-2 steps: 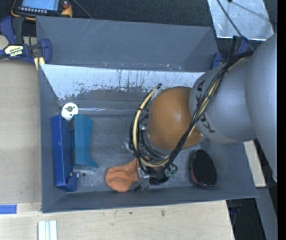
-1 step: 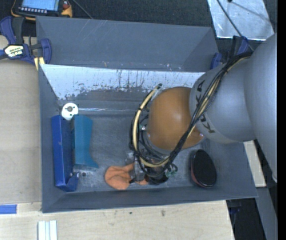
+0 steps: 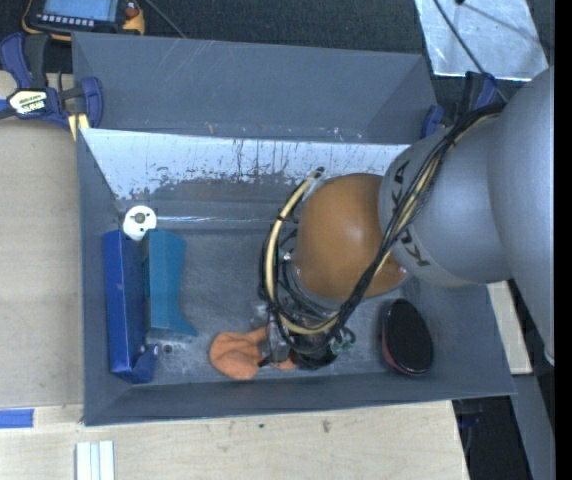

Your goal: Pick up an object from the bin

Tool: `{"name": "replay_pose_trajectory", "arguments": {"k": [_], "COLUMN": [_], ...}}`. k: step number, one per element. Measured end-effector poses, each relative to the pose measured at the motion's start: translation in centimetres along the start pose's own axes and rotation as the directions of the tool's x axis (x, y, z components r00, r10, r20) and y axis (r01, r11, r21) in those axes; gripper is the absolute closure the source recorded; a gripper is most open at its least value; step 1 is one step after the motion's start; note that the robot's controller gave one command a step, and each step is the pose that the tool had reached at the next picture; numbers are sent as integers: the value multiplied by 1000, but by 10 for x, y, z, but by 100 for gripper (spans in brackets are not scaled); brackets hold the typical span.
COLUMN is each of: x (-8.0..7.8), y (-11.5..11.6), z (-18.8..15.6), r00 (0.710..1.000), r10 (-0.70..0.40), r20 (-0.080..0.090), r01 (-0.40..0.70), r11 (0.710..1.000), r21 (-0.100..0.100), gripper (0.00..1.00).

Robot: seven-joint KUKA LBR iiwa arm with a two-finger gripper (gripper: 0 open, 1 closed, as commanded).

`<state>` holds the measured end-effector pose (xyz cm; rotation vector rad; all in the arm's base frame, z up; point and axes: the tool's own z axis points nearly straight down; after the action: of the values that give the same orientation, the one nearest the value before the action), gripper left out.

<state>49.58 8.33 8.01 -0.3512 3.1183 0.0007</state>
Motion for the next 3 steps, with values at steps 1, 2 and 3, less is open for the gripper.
{"name": "replay_pose_trajectory", "arguments": {"k": [1, 2, 3], "x": [-17, -30, -24], "y": [-24, -46, -32], "z": [7, 9, 9], "r00": [1000, 1000, 1000], "r10": [-11, -10, -16], "r20": [0, 1, 3], "r01": [11, 10, 16], "r11": [1000, 1000, 1000], "r21": [-2, -1, 2], "gripper": [100, 100, 100]}}
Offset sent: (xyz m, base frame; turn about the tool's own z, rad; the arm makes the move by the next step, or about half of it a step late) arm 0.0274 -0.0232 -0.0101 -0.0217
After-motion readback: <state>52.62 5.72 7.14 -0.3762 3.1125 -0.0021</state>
